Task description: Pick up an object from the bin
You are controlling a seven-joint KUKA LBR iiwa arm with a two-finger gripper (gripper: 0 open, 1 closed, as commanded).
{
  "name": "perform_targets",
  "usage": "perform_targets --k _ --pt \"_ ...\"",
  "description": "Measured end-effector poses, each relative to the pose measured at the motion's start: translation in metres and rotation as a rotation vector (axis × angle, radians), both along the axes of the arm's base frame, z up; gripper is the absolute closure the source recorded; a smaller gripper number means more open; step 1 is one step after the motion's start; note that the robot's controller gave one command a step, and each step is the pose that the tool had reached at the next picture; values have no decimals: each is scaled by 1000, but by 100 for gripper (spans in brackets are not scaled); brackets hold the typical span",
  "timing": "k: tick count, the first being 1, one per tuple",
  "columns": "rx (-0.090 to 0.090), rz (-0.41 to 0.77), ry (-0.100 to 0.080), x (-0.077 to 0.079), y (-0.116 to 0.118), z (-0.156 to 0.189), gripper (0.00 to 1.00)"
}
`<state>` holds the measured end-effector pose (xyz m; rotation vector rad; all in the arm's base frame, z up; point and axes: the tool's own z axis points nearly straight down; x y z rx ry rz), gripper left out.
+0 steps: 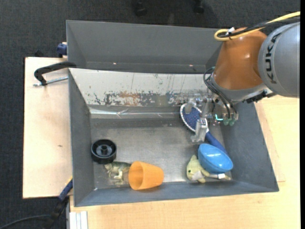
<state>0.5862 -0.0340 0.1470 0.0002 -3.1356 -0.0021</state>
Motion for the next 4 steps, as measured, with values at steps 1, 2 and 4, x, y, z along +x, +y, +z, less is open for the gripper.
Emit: perform_targets --k 1,2,4 --pt "1 -140 -23 7 -36 -62 0" --pt "3 -138 -17 6 -34 -60 100" --pt "1 74 -6 -20 -19 70 100"
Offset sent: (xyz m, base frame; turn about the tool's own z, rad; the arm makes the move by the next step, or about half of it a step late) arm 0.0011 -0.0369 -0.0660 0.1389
